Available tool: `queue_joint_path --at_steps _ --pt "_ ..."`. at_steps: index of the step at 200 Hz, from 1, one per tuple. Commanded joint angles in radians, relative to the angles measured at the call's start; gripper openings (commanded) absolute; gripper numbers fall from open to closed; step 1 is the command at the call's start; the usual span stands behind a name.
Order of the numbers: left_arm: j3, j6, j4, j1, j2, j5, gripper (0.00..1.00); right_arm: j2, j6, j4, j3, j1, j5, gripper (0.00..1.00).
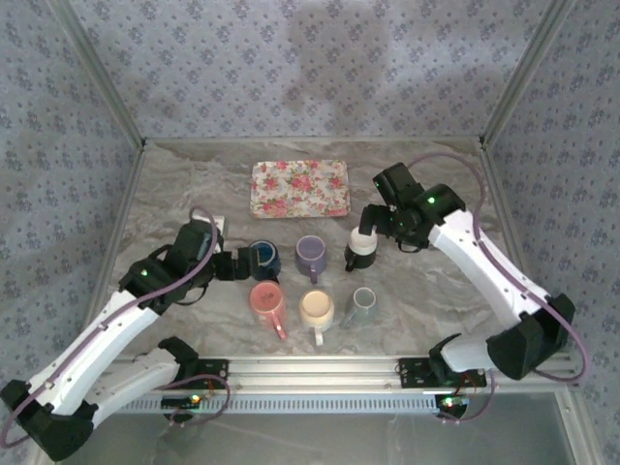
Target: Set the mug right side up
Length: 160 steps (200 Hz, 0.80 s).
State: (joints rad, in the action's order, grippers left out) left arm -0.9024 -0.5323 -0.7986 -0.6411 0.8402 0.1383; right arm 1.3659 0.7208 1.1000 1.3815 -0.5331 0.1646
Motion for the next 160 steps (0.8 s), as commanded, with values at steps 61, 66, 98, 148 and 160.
queue_joint_path --at_steps 61,66,98,148,160 --pt "0.043 0.035 0.108 0.024 -0.025 -0.101 1.0 0.476 0.464 0.326 0.394 -0.018 0.043 1.0" --pt "0.047 0.035 0.109 0.023 -0.031 -0.102 1.0 0.486 0.465 0.318 0.394 -0.019 0.034 1.0" --pt "0.049 0.036 0.113 0.024 -0.047 -0.095 1.0 0.508 0.424 0.207 0.37 -0.015 -0.028 1.0" --pt "0.051 0.048 0.113 0.024 -0.049 -0.096 1.0 0.526 0.383 0.109 0.322 -0.004 -0.069 1.0" --pt "0.052 0.049 0.112 0.024 -0.051 -0.092 1.0 0.527 0.376 0.095 0.303 0.001 -0.072 1.0"
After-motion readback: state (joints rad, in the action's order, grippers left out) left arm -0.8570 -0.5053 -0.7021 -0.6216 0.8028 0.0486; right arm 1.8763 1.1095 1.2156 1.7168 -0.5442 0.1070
